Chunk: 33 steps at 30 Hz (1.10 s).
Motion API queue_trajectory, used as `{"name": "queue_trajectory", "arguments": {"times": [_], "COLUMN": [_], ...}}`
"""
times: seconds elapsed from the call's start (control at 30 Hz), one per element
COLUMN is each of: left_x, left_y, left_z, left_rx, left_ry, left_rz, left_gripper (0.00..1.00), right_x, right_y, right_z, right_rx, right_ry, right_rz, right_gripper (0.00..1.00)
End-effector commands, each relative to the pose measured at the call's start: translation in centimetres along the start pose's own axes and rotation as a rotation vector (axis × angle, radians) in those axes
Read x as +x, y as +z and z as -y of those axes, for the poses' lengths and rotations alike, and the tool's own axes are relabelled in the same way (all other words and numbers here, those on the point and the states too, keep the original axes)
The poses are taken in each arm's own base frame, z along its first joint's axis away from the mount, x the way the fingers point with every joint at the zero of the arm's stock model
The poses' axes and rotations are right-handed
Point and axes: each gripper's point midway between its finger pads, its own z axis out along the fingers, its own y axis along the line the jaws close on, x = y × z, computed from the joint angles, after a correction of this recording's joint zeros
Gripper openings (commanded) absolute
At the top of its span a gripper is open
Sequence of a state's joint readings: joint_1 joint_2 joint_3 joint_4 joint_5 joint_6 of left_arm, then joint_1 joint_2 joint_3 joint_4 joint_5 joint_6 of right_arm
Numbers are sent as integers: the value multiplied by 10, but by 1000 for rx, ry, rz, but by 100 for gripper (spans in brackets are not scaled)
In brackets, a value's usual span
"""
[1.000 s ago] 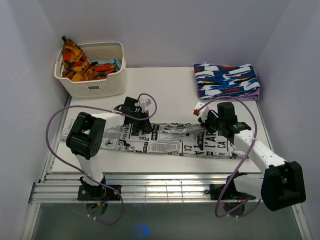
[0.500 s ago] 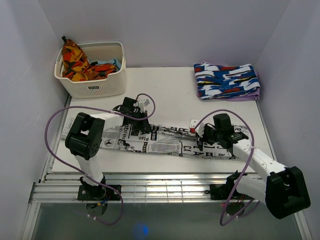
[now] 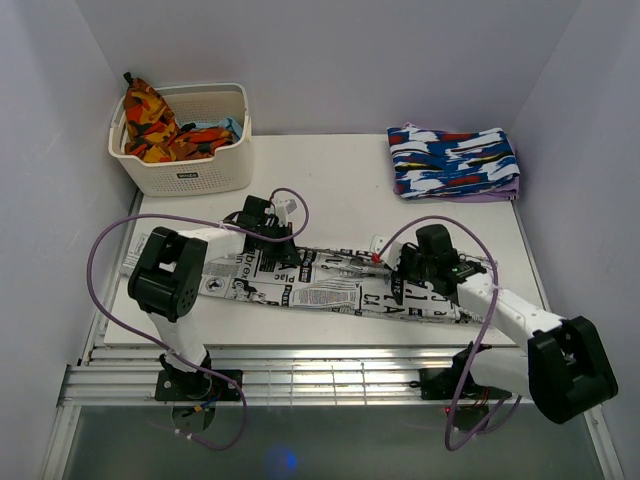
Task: Fold and stack the trousers
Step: Fold the trousers
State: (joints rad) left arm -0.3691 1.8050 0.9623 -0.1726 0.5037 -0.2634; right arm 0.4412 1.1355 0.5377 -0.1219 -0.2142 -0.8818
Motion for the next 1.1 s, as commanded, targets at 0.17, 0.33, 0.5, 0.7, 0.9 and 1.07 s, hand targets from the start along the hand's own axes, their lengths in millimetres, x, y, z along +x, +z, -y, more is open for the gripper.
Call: {"name": "queue_trajectory", "arguments": {"times": [0.17, 0.33, 0.5, 0.7, 0.9, 1.07], "left_x": [36, 35, 31, 0, -39, -22], "left_y": [-3, -4, -5, -16, -43, -55], "left_z": [-47, -48, -49, -32, 11, 50], "left_rx": [-198, -207, -219, -178, -52, 155], "left_ry": [-38, -38, -37, 14, 128, 156], "left_rz": [-86, -81, -71, 2, 109, 26], "left_gripper": [0, 0, 0, 27, 44, 57], "right_x": [-13, 0, 15, -44, -60, -16], "right_y": [27, 60, 70, 13, -17, -21], "right_z": [113, 128, 131, 165, 90, -11], "right_rx": [368, 381, 346, 248, -146, -464], "right_ry": [144, 237, 279, 403, 494, 666], "right_rz": [-83, -164, -264, -103, -108, -270], "right_gripper": [8, 8, 60, 90, 87, 83]}}
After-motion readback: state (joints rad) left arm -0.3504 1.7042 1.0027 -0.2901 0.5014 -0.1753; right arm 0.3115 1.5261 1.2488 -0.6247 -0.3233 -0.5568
